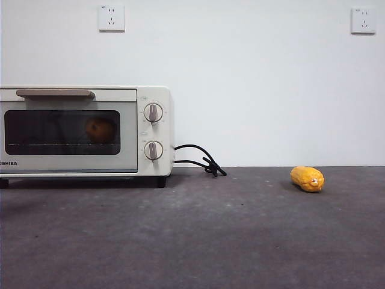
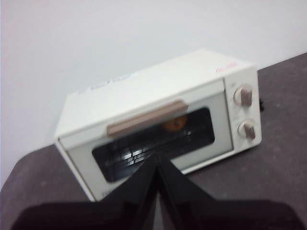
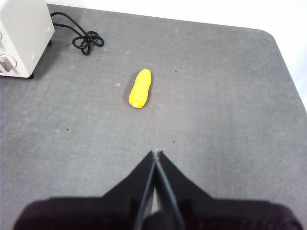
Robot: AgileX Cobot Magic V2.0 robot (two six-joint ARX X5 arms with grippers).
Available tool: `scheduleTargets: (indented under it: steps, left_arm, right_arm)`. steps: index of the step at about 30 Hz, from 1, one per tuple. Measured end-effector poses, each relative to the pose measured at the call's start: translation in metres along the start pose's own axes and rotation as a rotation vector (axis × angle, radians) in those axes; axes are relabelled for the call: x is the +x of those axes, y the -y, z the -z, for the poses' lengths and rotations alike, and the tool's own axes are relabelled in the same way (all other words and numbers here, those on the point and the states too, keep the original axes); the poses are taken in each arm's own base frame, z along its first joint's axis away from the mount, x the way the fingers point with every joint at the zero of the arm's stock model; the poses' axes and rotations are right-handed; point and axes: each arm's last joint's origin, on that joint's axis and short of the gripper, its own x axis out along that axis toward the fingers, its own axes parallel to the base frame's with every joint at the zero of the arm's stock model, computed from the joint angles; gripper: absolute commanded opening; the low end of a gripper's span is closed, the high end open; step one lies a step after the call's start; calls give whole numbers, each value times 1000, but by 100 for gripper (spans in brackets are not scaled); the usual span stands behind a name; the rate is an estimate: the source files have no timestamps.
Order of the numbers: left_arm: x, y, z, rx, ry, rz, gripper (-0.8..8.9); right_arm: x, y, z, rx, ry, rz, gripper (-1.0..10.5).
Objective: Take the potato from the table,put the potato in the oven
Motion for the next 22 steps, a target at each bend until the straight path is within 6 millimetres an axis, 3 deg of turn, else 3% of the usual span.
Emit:
scheduleTargets:
  steps: [6,22]
  left_arm:
    - [-8,3,39,-48,-16,-67,-3]
    - [-21,12,92,-98,23,-162,-3]
  right_arm:
    - [0,0,0,0,0,0,2]
    - [0,0,0,0,0,0,2]
